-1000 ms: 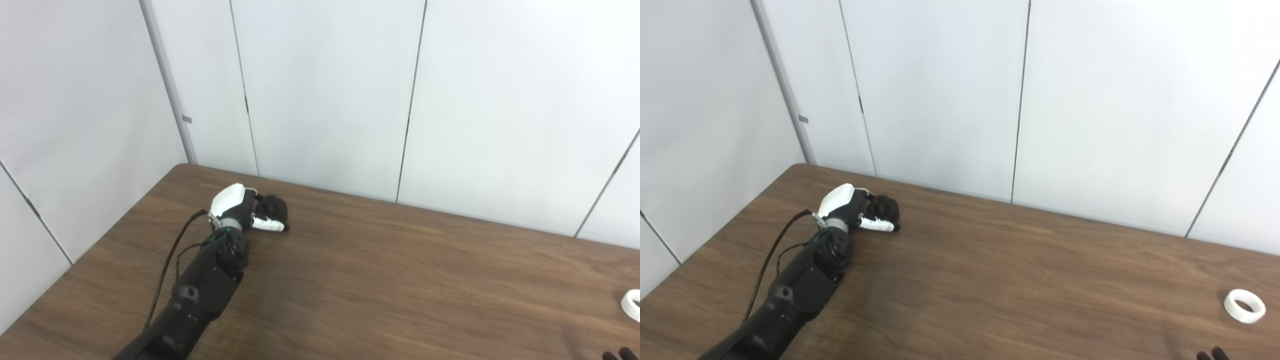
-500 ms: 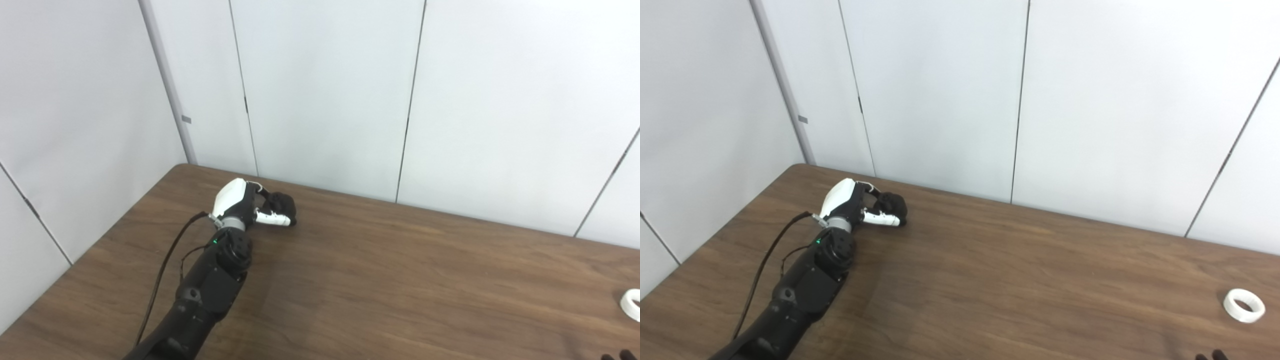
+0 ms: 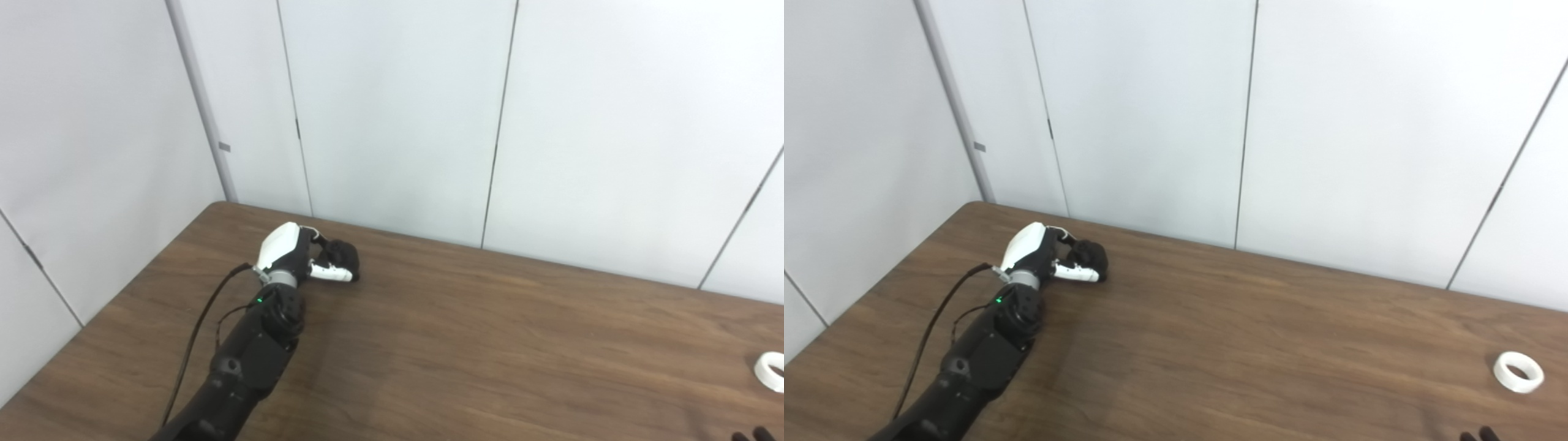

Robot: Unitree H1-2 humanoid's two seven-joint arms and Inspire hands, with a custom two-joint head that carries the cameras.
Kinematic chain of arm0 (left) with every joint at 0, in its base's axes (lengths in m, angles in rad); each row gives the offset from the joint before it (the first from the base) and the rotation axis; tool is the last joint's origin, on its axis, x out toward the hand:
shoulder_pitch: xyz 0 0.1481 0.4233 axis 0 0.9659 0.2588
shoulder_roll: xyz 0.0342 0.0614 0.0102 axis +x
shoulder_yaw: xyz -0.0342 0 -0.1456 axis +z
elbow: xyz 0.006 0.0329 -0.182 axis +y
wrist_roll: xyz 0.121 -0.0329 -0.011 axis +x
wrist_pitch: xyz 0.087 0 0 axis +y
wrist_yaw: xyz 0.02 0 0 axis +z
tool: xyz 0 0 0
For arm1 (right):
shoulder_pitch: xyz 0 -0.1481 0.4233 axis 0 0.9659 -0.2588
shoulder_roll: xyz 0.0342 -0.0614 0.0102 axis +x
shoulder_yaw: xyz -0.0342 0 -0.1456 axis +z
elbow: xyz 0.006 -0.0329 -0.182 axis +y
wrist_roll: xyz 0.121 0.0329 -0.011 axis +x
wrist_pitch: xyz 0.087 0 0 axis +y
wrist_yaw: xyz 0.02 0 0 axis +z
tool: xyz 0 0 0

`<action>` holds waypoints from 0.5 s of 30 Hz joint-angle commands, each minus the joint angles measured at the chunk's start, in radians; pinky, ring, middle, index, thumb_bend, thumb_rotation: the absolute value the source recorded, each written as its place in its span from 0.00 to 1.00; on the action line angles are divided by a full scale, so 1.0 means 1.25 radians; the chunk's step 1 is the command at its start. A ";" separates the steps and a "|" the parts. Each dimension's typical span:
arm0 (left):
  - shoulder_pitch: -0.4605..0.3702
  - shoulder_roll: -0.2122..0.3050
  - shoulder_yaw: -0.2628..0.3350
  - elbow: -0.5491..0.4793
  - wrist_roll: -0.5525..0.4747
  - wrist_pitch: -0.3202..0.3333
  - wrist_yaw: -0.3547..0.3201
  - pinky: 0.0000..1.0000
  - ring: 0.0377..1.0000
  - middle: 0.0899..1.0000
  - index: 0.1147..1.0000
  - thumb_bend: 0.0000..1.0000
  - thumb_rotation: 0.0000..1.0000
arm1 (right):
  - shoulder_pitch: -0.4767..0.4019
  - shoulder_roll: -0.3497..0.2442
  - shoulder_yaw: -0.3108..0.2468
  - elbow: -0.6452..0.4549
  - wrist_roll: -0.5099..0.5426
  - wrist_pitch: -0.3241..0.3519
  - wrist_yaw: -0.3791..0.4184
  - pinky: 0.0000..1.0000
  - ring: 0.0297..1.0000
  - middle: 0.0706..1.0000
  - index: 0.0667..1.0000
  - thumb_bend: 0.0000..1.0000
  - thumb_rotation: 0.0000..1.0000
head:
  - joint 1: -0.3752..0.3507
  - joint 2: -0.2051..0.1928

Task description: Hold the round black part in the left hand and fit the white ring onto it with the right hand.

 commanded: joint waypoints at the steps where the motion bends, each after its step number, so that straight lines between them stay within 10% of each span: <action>1: -0.013 0.034 -0.004 -0.045 0.024 -0.007 0.009 1.00 0.91 0.78 0.42 0.52 0.05 | -0.003 0.000 0.004 -0.020 0.009 0.004 -0.002 1.00 1.00 0.98 1.00 0.64 1.00 | -0.012 0.005; 15: 0.125 0.072 -0.046 -0.366 0.116 0.045 -0.101 1.00 0.90 0.76 0.42 0.52 0.05 | -0.004 0.032 0.023 -0.037 -0.080 0.045 -0.060 1.00 0.95 0.93 0.98 0.60 1.00 | -0.097 0.015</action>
